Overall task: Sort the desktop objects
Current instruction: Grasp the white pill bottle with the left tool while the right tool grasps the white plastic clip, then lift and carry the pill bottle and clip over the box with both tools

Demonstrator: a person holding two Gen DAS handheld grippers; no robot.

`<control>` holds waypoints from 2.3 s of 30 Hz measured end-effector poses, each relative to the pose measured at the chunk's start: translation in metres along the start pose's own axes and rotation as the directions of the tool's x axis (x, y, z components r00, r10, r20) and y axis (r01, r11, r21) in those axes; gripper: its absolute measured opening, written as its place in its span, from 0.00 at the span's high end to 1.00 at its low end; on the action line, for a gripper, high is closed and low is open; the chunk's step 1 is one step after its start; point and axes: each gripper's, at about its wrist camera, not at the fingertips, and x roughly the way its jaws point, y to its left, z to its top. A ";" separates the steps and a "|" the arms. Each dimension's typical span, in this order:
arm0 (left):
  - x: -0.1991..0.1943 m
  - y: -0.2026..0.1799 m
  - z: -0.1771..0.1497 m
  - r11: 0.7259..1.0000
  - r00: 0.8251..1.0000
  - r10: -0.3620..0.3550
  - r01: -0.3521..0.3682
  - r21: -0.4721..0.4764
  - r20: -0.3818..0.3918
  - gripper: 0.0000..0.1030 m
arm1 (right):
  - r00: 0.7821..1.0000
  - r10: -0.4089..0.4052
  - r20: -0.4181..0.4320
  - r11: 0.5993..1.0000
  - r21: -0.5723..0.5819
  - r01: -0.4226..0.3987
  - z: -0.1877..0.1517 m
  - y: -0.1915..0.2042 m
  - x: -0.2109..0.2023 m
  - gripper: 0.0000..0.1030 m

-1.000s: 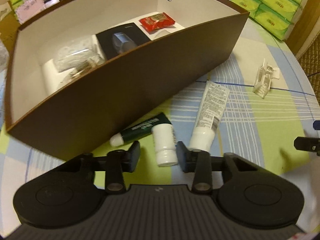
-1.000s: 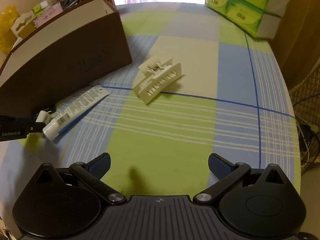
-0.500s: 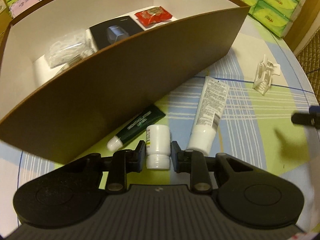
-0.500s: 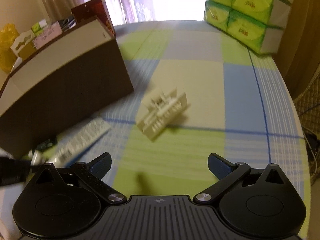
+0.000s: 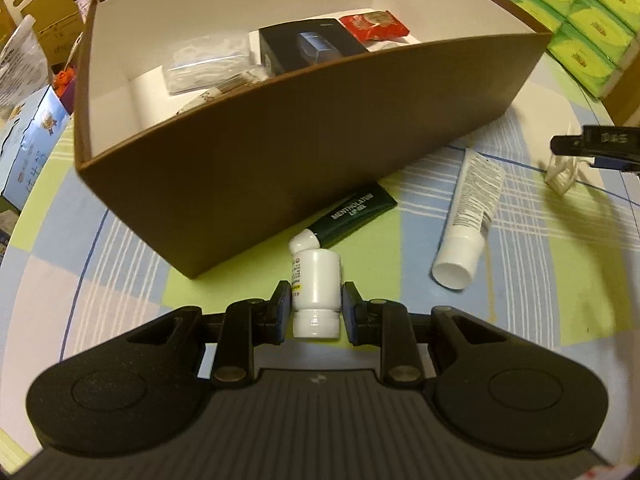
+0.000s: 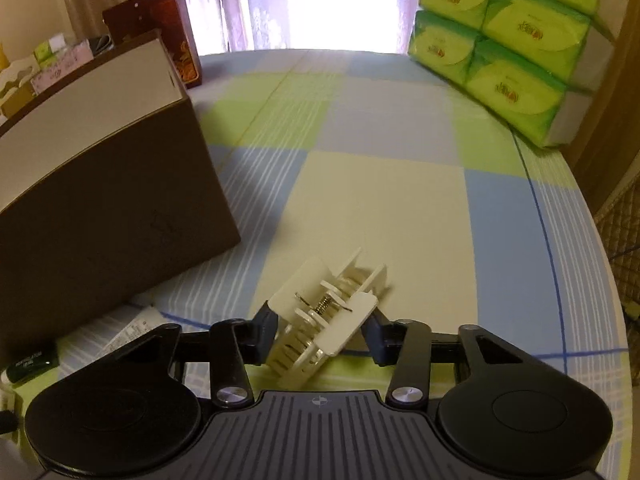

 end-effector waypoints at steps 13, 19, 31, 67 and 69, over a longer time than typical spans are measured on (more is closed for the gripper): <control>-0.010 -0.002 -0.016 0.999 0.999 -0.030 0.030 0.017 -0.035 0.78 | 0.968 0.218 -0.121 0.941 -0.236 -0.241 -0.076 0.004 -0.055 0.70; -0.018 -0.010 -0.030 0.998 0.996 -0.065 0.067 0.023 -0.064 0.78 | 0.961 0.237 -0.146 0.929 -0.256 -0.268 -0.104 0.016 -0.071 0.70; -0.013 -0.015 -0.021 0.998 0.998 -0.057 0.058 0.038 -0.040 0.75 | 0.976 0.194 -0.094 0.946 -0.246 -0.212 -0.102 0.026 -0.071 0.60; -0.087 -0.007 -0.030 0.997 0.992 -0.082 0.080 0.017 0.100 0.79 | 0.954 0.300 0.025 0.909 -0.310 -0.278 -0.080 0.055 -0.140 0.64; -0.092 -0.007 -0.028 0.996 0.990 -0.086 0.085 0.018 0.112 0.79 | 0.950 0.311 0.031 0.907 -0.309 -0.287 -0.079 0.056 -0.143 0.64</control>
